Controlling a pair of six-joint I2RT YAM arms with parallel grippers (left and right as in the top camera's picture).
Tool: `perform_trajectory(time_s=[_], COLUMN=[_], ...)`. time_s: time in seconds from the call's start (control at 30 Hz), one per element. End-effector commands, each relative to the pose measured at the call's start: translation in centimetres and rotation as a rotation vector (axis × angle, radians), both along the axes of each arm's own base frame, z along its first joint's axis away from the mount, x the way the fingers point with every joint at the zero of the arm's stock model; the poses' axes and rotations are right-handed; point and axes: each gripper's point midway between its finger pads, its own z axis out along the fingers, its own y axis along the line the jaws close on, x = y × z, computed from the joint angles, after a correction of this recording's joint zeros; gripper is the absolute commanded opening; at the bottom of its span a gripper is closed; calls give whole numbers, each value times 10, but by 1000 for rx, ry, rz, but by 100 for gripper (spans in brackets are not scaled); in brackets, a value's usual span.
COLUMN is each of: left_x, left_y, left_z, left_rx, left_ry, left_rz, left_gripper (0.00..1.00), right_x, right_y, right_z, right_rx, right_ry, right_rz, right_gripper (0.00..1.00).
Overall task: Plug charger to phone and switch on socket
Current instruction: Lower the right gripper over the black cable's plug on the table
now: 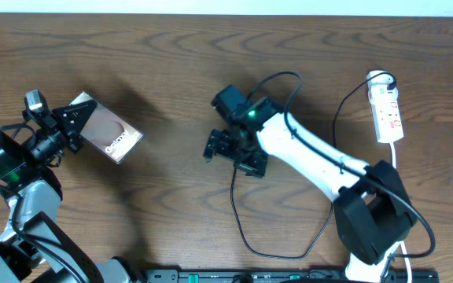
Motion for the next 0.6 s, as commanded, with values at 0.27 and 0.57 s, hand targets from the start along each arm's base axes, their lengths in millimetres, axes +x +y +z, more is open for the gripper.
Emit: perform_trajectory(time_s=[0.27, 0.57], left_x=[-3, -3], left_y=[-2, -2], left_z=[3, 3], left_rx=[21, 20], left_ry=[-27, -26], left_rz=[-19, -20], left_gripper=[7, 7], right_x=[13, 20], right_y=[-25, -29], right_z=[3, -13], right_rx=[21, -84], right_ry=[26, -34], right_rz=[14, 18], right_gripper=[98, 97])
